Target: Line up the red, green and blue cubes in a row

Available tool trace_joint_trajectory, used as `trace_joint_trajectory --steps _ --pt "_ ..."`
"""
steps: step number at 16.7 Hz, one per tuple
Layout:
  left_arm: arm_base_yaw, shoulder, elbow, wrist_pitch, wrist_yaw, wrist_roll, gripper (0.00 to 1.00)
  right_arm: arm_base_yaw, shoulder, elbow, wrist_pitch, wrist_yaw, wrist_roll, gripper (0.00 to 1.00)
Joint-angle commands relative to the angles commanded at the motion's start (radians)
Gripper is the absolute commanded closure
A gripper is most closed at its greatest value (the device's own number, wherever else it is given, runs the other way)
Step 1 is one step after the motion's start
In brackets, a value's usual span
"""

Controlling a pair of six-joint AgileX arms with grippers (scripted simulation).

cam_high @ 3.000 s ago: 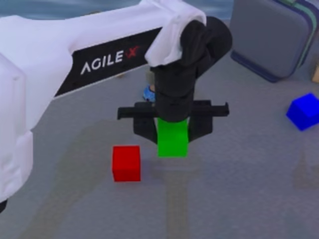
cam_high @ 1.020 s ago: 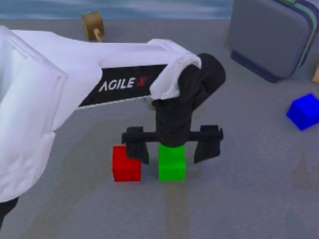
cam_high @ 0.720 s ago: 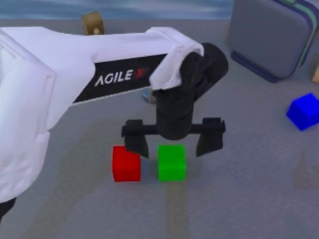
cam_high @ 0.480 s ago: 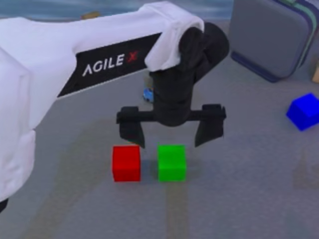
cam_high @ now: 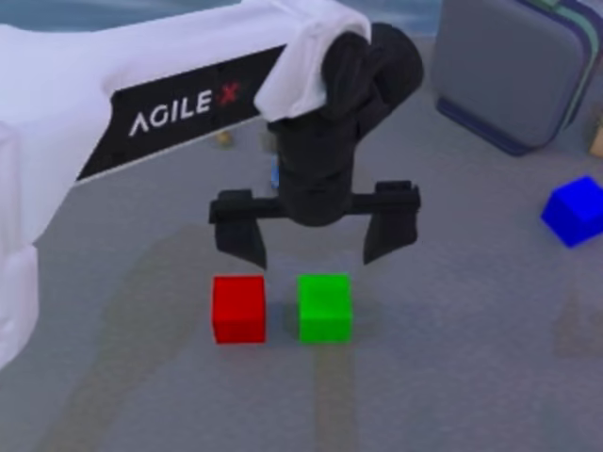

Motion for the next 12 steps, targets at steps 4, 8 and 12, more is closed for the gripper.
trace_joint_trajectory --steps 4,8,12 --pt "0.091 -0.187 -0.164 0.105 -0.006 0.015 0.0 0.007 0.18 0.18 -0.121 -0.001 -0.04 0.0" --pt "0.235 -0.537 -0.452 0.286 -0.013 0.076 0.0 0.015 0.514 0.481 -0.318 0.002 -0.104 0.0" --pt "0.4 -0.984 -0.821 0.51 -0.017 0.195 0.0 0.026 0.969 0.832 -0.558 0.004 -0.18 0.0"
